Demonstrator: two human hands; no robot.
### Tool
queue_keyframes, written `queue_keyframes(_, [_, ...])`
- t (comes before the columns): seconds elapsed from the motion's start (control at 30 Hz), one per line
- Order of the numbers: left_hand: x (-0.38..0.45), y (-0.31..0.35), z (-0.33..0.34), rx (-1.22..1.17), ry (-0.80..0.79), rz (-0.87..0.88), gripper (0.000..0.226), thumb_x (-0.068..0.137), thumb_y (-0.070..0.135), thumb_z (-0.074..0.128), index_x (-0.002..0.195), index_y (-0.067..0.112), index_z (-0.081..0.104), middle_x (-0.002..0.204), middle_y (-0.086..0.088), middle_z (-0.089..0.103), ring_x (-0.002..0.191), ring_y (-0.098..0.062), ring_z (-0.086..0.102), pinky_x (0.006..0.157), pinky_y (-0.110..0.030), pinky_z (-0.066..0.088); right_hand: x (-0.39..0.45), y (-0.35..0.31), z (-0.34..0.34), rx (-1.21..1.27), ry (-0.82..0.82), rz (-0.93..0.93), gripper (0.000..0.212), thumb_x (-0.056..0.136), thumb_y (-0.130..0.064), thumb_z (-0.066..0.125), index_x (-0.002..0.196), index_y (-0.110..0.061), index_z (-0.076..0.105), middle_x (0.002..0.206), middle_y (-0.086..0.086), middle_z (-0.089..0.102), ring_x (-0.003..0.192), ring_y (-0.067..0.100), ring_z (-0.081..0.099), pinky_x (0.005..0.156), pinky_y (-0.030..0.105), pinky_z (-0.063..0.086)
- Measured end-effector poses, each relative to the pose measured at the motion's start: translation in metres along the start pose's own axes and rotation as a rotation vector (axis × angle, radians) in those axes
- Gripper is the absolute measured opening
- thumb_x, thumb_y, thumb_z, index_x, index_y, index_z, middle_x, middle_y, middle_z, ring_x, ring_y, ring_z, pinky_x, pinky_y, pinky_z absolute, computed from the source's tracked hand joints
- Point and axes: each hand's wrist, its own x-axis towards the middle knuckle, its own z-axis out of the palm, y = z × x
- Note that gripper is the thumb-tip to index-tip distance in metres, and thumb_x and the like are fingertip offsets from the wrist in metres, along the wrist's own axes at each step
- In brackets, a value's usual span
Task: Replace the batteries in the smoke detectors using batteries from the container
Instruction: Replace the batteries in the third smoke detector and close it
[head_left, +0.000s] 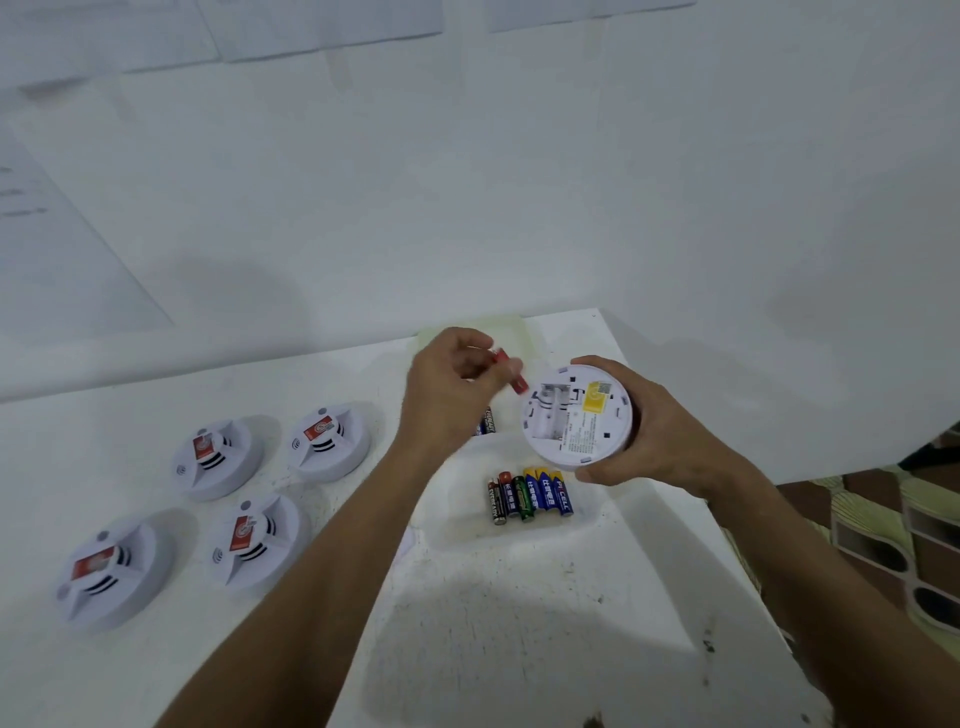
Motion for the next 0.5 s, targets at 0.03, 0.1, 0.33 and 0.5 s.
queue_keyframes(0.03, [0.009,-0.004,-0.002,0.014,0.045,-0.028,0.025,0.076,0.023,0.082,0.092,0.016,0.064,0.078,0.006,0.072,0.070,-0.006,0.066,0.068,-0.024,0.054,-0.002,0.002,-0.003,0.003,0.016,0.006,0.093,0.051,-0.011,0.090,0.134,-0.027,0.051,0.122,-0.011,0.062,0.118,0.012,0.059,0.086,0.027,0.056])
queue_keyframes(0.1, [0.025,-0.015,-0.004,0.162,0.019,-0.082,0.023,0.076,0.027,0.081,0.089,0.015,0.067,0.077,0.005,0.074,0.063,-0.005,0.063,0.061,-0.024,0.049,-0.006,0.005,-0.009,0.009,0.039,0.017,0.093,0.050,-0.014,0.091,0.133,-0.029,0.051,0.124,-0.011,0.062,0.119,0.012,0.058,0.085,0.028,0.056])
queue_keyframes(0.33, [0.052,-0.046,0.016,0.628,-0.212,-0.173,0.027,0.076,0.031,0.081,0.092,0.011,0.071,0.087,-0.004,0.069,0.065,-0.007,0.056,0.048,-0.013,0.037,-0.014,0.016,-0.014,0.024,0.063,0.038,0.094,0.051,-0.010,0.090,0.134,-0.026,0.051,0.125,-0.011,0.061,0.119,0.012,0.058,0.085,0.024,0.054])
queue_keyframes(0.5, [0.055,-0.062,0.023,0.745,-0.255,-0.171,0.034,0.078,0.035,0.078,0.095,0.006,0.072,0.097,-0.010,0.071,0.076,-0.020,0.062,0.065,-0.026,0.046,-0.016,0.020,-0.011,0.036,0.043,0.049,0.093,0.053,-0.009,0.090,0.135,-0.028,0.050,0.126,-0.011,0.061,0.120,0.012,0.057,0.087,0.024,0.055])
